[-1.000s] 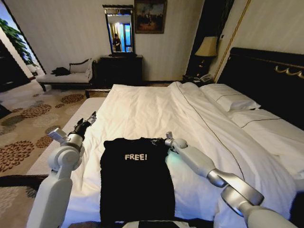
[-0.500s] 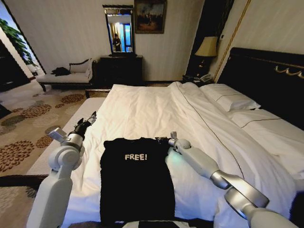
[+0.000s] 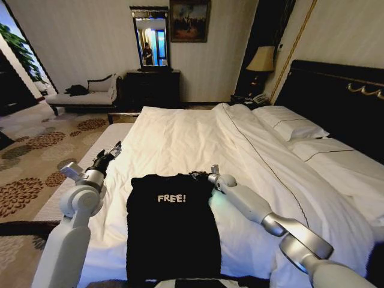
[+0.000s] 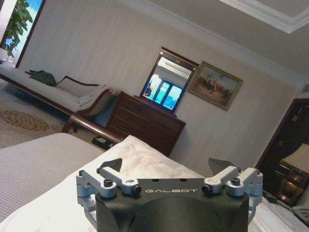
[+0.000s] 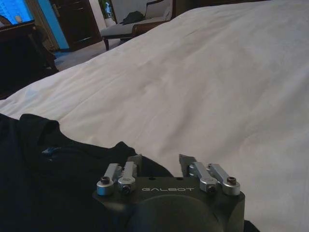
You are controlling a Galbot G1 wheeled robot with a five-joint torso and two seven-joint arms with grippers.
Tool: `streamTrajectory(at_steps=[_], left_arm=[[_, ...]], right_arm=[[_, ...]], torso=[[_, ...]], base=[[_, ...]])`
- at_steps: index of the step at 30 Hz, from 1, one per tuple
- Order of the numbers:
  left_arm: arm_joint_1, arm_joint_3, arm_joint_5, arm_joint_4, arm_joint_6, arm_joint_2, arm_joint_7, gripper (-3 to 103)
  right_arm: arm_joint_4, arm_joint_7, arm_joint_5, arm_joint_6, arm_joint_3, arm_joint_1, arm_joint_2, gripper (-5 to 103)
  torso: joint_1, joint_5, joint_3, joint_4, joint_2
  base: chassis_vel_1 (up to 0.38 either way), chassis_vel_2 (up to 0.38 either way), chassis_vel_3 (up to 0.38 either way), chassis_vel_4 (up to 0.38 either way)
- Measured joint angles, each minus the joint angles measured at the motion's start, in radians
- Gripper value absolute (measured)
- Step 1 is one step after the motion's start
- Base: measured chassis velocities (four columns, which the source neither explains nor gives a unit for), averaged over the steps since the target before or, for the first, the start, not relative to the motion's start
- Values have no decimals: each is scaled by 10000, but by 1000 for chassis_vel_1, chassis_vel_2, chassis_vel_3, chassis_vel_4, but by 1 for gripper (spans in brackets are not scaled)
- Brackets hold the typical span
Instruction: Fold the clothes on the bed.
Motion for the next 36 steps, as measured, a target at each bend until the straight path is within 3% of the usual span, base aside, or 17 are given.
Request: streamTrajectory(at_steps=[4, 6, 9, 13, 16, 19, 22, 29, 32, 36], left_arm=[[-1, -3, 13, 3, 0, -20, 0, 100], [-5, 2, 17, 7, 0, -21, 0, 100], [-32, 15, 23, 31, 0, -21, 0, 100], [-59, 32, 24, 56, 0, -19, 0, 100], [-71, 46, 29, 75, -1, -21, 0, 100], [-75, 47, 35, 86, -2, -27, 0, 100], [-82, 45, 36, 95, -3, -28, 0, 100], [-88, 35, 37, 103, -8, -27, 0, 100], [-88, 32, 41, 107, -11, -33, 0, 100], [-89, 32, 44, 107, -12, -39, 0, 100]], right_arm=[[-24, -20, -99, -8, -28, -68, 17, 63], [-27, -35, -125, -10, -28, -86, 12, 63], [-39, -74, -193, -28, -24, -135, -14, 79], [-67, -135, -277, -50, 5, -154, -29, 82], [-93, -211, -326, -54, 20, -156, -42, 65], [-107, -228, -344, -55, 22, -156, -42, 60], [-132, -266, -388, -53, 22, -150, -20, 43], [-163, -327, -486, 61, 22, -143, 7, 22], [-193, -500, -585, 323, 22, -158, -32, 5], [-198, -680, -572, 519, 100, -180, -92, 1]], torso=[[0, 1, 0, -2, 0], [0, 0, 0, -2, 1], [0, 0, 0, -2, 1], [0, 0, 0, -2, 0], [0, 1, 0, -2, 0], [0, 1, 0, -1, 0], [0, 0, 0, -1, 0], [0, 1, 0, 0, 0], [0, 1, 0, 0, 0], [0, 1, 0, -2, 0]], base=[[0, 0, 0, 0], [0, 0, 0, 0], [0, 0, 0, 0], [0, 0, 0, 0], [0, 0, 0, 0], [0, 0, 0, 0], [0, 0, 0, 0], [0, 0, 0, 0], [0, 0, 0, 0], [0, 0, 0, 0]])
